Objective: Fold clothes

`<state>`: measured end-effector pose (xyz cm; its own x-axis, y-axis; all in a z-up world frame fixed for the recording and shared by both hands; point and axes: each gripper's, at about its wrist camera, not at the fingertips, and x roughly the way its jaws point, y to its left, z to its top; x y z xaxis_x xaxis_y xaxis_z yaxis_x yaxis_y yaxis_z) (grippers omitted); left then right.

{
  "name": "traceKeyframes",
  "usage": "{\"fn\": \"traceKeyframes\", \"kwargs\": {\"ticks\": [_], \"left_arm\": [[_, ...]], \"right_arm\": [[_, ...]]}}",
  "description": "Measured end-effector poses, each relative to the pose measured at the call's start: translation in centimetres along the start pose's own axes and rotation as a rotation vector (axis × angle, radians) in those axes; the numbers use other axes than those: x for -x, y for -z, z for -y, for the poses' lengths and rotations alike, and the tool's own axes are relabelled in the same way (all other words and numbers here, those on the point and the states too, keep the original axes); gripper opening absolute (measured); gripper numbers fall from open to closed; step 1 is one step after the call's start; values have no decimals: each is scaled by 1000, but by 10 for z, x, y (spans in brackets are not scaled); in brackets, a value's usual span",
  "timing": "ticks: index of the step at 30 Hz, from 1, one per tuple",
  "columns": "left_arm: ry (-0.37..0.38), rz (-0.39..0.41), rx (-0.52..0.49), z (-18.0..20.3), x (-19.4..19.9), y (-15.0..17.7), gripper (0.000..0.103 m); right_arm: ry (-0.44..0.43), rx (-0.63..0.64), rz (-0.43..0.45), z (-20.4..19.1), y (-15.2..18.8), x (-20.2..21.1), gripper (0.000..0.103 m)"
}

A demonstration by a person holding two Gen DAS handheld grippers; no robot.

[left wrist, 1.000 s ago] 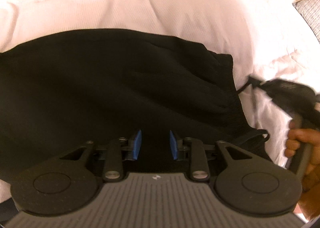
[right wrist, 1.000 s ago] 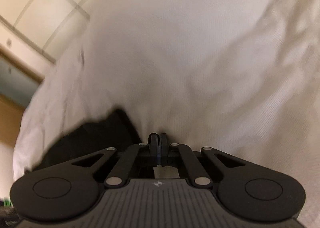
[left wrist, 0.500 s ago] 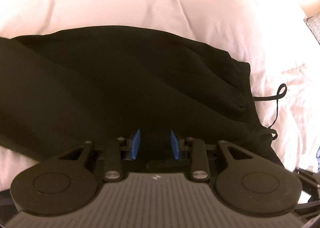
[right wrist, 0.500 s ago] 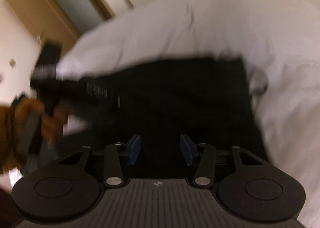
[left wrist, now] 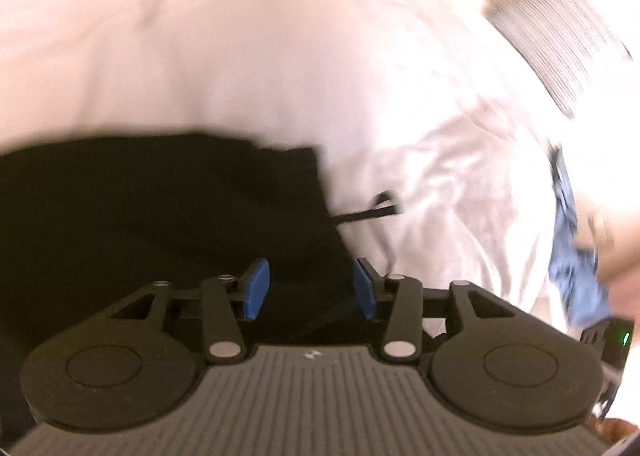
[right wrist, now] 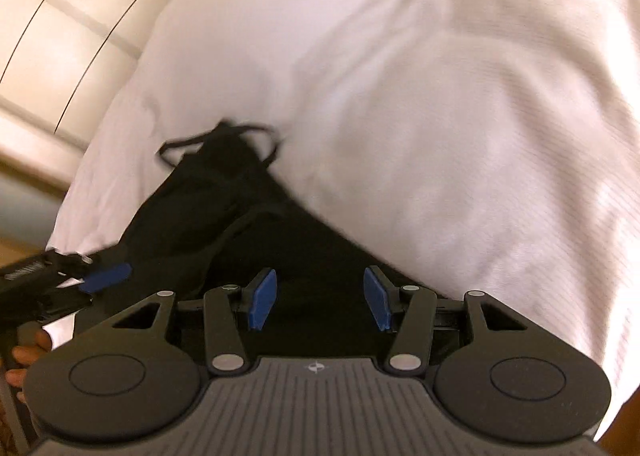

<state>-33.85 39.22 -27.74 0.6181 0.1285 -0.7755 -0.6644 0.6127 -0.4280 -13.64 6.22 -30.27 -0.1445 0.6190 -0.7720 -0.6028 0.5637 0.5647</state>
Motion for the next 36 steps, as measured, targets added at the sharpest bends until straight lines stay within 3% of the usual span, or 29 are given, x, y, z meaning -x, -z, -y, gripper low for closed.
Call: {"fn": "traceKeyframes", "kwargs": {"ticks": [6,7,8,9,10,12,17,22,24,28,32,34,36], "left_arm": [[35,-68,-288,51,-60,-31,61],[13,-73,-311,58,-72,-33,54],[-16,-74,-322,60,-76,-29,24],[-22,-50,-296,58,-72,-28,5],[-28,-26,-270,57,-68,-27,0],[-40,24,-220,53,-58,-24,0],[-69,231,-71,32,25,8,4],[-144,374,165,-11,99,38,10],[-207,348,248,-33,107,48,29],[-386,144,318,-69,91,80,26],[-385,48,299,-65,87,108,26],[-369,42,299,-60,86,113,26],[-346,42,309,-56,86,116,26]], "right_arm": [[-2,-200,66,27,-7,-11,53],[0,-210,62,31,-5,-15,53],[2,-214,61,33,-4,-19,53],[8,-207,64,31,-7,-24,53],[13,-200,67,29,-10,-29,52],[34,-164,67,29,-11,-34,50],[97,-70,67,27,-4,-47,32],[145,-21,62,24,-3,-55,30],[159,7,63,22,-3,-57,31],[158,28,60,19,-5,-56,35],[162,73,103,0,-16,-39,38],[150,108,134,-14,-24,-30,38],[66,109,121,-27,-38,-30,38]]}}
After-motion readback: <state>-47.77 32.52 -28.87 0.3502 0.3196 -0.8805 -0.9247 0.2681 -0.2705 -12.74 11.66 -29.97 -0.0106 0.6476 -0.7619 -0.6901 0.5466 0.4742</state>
